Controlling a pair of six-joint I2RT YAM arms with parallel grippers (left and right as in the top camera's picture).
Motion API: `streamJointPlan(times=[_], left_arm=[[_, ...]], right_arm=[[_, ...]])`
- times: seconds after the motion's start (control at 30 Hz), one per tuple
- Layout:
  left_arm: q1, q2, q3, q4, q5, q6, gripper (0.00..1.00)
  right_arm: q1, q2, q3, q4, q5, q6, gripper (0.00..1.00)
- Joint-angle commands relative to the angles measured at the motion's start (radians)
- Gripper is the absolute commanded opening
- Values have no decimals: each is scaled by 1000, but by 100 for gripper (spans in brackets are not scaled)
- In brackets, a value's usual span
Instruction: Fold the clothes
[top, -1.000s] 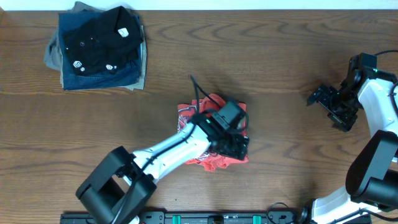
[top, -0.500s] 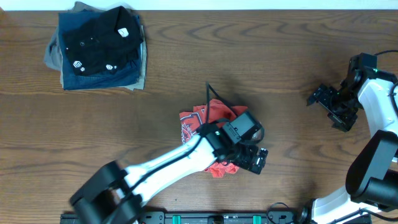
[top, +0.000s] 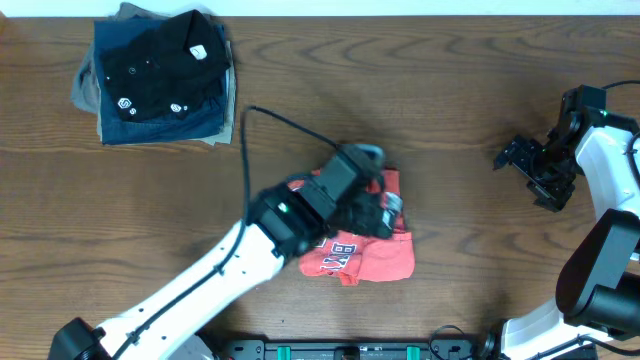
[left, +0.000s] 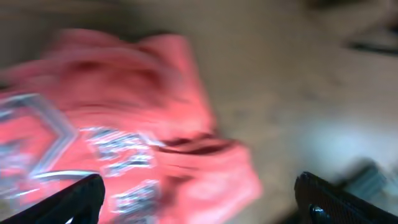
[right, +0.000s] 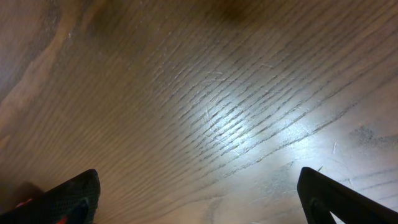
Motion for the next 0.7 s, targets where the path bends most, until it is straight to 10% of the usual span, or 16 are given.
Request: streamJointPlan(times=[0.0, 0.67], left_arm=[[83, 45, 11, -37, -153, -61, 98], [300, 336, 11, 112, 328, 98, 98]], right_arm=[[-3, -6, 12, 0, 3, -12, 99], [-3, -6, 12, 0, 3, -12, 99]])
